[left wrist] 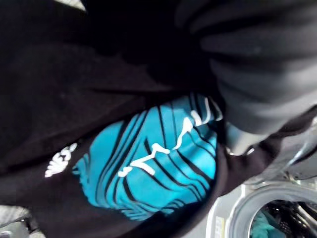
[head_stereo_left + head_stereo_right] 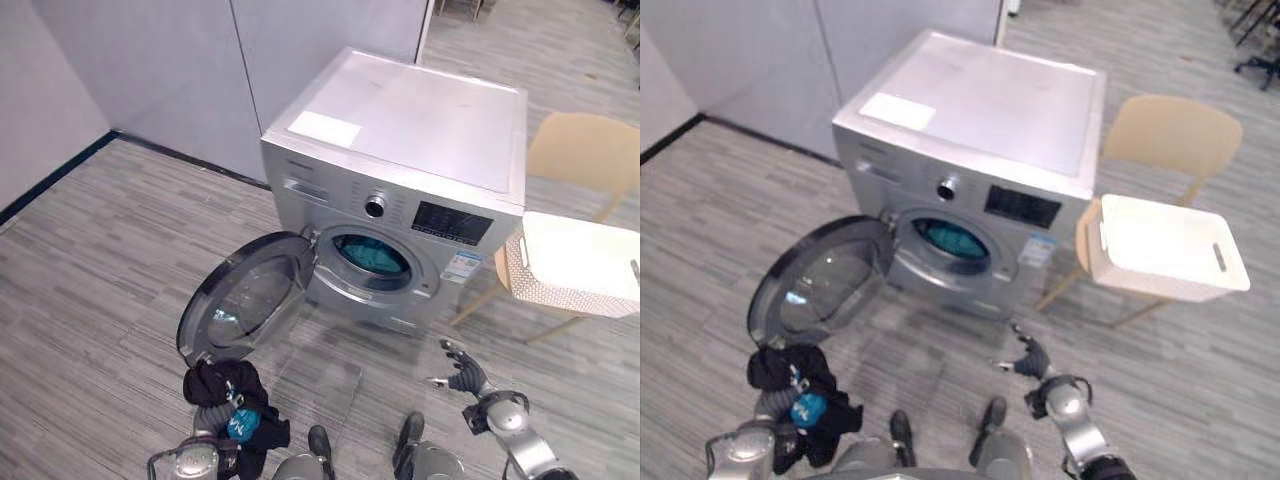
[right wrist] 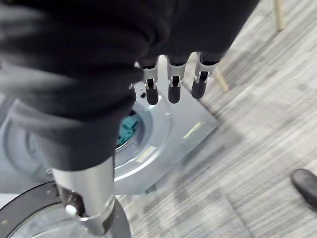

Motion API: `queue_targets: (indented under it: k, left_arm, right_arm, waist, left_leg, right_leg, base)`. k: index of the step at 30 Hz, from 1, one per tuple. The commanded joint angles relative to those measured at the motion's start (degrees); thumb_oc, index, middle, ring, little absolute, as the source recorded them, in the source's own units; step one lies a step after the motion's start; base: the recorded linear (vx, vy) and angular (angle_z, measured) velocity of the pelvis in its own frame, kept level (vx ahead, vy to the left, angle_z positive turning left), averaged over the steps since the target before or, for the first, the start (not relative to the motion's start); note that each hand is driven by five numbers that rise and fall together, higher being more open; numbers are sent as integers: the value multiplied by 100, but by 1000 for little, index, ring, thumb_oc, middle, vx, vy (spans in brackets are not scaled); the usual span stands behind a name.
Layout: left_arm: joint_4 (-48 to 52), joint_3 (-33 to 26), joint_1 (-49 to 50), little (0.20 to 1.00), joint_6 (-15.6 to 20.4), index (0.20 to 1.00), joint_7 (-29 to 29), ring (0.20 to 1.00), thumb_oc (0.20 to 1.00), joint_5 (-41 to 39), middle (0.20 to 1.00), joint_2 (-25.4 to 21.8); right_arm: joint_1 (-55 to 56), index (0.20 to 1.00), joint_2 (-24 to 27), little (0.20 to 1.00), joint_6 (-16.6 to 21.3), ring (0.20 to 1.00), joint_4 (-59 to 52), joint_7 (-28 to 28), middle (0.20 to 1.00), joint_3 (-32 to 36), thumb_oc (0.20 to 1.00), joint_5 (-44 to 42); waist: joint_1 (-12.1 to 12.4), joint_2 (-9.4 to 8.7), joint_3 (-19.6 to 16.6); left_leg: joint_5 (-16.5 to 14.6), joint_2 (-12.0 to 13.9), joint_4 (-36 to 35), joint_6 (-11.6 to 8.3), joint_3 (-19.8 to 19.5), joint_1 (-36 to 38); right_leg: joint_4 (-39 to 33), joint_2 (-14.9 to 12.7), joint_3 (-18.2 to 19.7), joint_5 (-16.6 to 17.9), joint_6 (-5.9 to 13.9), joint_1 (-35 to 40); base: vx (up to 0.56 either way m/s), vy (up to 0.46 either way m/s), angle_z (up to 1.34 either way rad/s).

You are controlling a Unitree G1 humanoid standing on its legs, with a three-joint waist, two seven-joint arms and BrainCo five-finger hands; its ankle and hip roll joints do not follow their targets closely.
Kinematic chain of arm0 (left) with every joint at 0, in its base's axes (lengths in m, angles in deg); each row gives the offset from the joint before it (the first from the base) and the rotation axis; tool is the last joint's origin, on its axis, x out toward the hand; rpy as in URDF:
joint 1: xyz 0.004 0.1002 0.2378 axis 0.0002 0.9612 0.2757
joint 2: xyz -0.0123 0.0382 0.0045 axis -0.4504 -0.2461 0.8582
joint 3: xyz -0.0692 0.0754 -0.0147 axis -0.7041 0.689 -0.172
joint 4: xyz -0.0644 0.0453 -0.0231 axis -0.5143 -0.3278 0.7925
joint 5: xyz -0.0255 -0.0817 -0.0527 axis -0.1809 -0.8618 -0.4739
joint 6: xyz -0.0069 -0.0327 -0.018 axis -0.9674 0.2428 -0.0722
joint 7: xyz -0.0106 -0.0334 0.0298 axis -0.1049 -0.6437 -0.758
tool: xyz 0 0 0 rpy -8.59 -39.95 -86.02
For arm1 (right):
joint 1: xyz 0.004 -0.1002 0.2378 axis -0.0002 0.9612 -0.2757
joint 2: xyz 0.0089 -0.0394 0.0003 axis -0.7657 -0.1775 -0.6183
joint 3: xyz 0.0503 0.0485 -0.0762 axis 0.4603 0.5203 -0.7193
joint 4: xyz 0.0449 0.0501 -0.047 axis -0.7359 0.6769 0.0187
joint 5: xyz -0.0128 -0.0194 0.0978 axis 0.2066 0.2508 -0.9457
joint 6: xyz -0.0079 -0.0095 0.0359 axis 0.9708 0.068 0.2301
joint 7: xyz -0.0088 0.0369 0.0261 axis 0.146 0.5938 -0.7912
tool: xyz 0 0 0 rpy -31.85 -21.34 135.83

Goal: Grab the laundry basket,head to the washer,open it,put in the laundry and shut it.

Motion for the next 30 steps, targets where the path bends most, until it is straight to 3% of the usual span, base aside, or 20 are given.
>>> queue_targets:
  k: [1, 2, 3, 6, 8, 9, 14, 16, 19, 22, 24, 28, 29, 30]
  left_arm:
    - [479, 133, -53, 200, 300, 200, -46, 200, 200, 66, 200, -1]
    - [475, 172, -84, 200, 301, 200, -43, 200, 200, -13, 200, 92]
    - [464, 232, -94, 200, 337, 200, -93, 200, 200, -31, 200, 115]
    - [418, 275, -96, 200, 338, 200, -93, 200, 200, -23, 200, 153]
    - [448, 305, -77, 200, 301, 200, -72, 200, 200, -23, 200, 195]
    - [469, 313, -64, 200, 293, 200, -80, 200, 200, -24, 200, 196]
    - [442, 330, -143, 200, 311, 200, -180, 200, 200, -18, 200, 179]
    - [399, 316, -125, 200, 325, 200, -175, 200, 200, -8, 200, 203]
    - [455, 353, -118, 200, 336, 200, -182, 200, 200, -37, 200, 137]
    - [532, 368, -246, 200, 314, 200, -229, 200, 200, -42, 200, 37]
    - [595, 400, -459, 200, 362, 200, -315, 200, 200, -33, 200, -63]
    - [595, 400, -461, 200, 362, 200, -315, 200, 200, -33, 200, -64]
    - [674, 489, -670, 200, 427, 200, -378, 200, 200, -60, 200, -51]
    - [743, 476, -681, 200, 456, 200, -398, 200, 200, -121, 200, -25]
  right_arm:
    - [-179, 1000, 358, 1000, 173, 1000, -88, 154, 1000, 27, 1000, -80]
    - [-219, 1000, 462, 1000, 154, 1000, -44, 231, 1000, 99, 1000, -100]
    - [-226, 1000, 460, 1000, 169, 1000, -135, 277, 1000, 179, 1000, -217]
    - [-153, 1000, 461, 1000, 191, 1000, -126, 287, 1000, 246, 1000, -294]
    - [-89, 1000, 452, 1000, 189, 1000, -92, 333, 1000, 295, 1000, -293]
    - [-66, 1000, 438, 1000, 185, 1000, -20, 369, 1000, 305, 1000, -305]
    - [-42, 1000, 400, 1000, 216, 1000, 82, 461, 1000, 313, 1000, -328]
    - [-17, 1000, 372, 1000, 240, 1000, 121, 440, 1000, 304, 1000, -302]
    - [-22, 1000, 298, 1000, 228, 1000, 155, 403, 1000, 272, 1000, -272]
    - [-112, 1000, 252, 1000, 183, 1000, 151, 366, 1000, 198, 1000, -156]
    - [-162, 1000, 193, 1000, 200, 1000, 75, 367, 1000, 165, 1000, -206]
    - [-163, 1000, 193, 1000, 199, 1000, 75, 367, 1000, 165, 1000, -206]
    - [-204, 1000, 188, 1000, 206, 1000, 131, 361, 1000, 104, 1000, -241]
    - [-193, 1000, 190, 1000, 203, 1000, 132, 361, 1000, 121, 1000, -290]
  waist:
    - [39, 45, -20]
    - [65, 116, 43]
    - [105, 140, 107]
    - [131, 8, 140]
    - [147, -8, 159]
    - [207, 20, 188]
    - [335, 82, 280]
    - [324, 95, 228]
    - [337, 62, 129]
    - [330, 24, 190]
    - [242, 16, 332]
    - [253, 11, 323]
    - [113, -39, 431]
    - [93, -54, 465]
  left_leg:
    - [-613, 320, 687, -131, 46, 861]
    - [-449, 475, 1255, -249, -91, 663]
    - [-215, 447, 1355, -316, -353, 488]
    - [-288, 253, 1184, -200, -587, 151]
    - [-191, 243, 843, -196, -716, -13]
    - [153, 220, 420, -255, -933, -169]
    - [791, 214, -152, -370, -1368, -575]
    - [722, 209, -226, -331, -1354, -456]
    - [509, 129, -35, -182, -1269, -312]
    - [243, 49, 83, 29, -1046, -134]
    - [75, 30, 191, 167, -902, -76]
    - [71, 29, 197, 169, -890, -88]
    - [-103, -72, 243, 163, -897, 7]
    - [-146, -69, 364, 168, -913, -53]
  right_leg:
    - [-563, 316, -146, 3, -16, 313]
    - [-646, 430, -69, -109, -136, 483]
    - [-674, 503, 36, -185, -190, 562]
    - [-768, 419, 125, -169, -244, 643]
    - [-832, 463, 258, -233, -221, 779]
    - [-891, 577, 404, -296, -208, 911]
    - [-813, 715, 707, -492, -213, 1152]
    - [-766, 724, 822, -565, -181, 1244]
    - [-445, 514, 994, -677, -64, 1273]
    - [384, 327, 1158, -637, 96, 913]
    - [1261, 227, 1307, -397, 212, 240]
    - [1282, 223, 1322, -405, 213, 214]
    - [627, 306, 1282, -393, 69, -13]
    - [553, 280, 1288, -398, 59, -46]
  base:
    - [188, -185, -8]
    - [184, -138, -43]
    - [147, -141, -53]
    - [88, -25, -35]
    - [197, 19, -42]
    - [240, 54, -33]
    - [201, 91, -35]
    - [220, 161, -68]
    - [288, 306, -55]
    - [97, 196, -55]
    - [20, 139, -56]
    - [26, 7, -11]
    - [94, -63, 26]
    - [113, -126, 7]
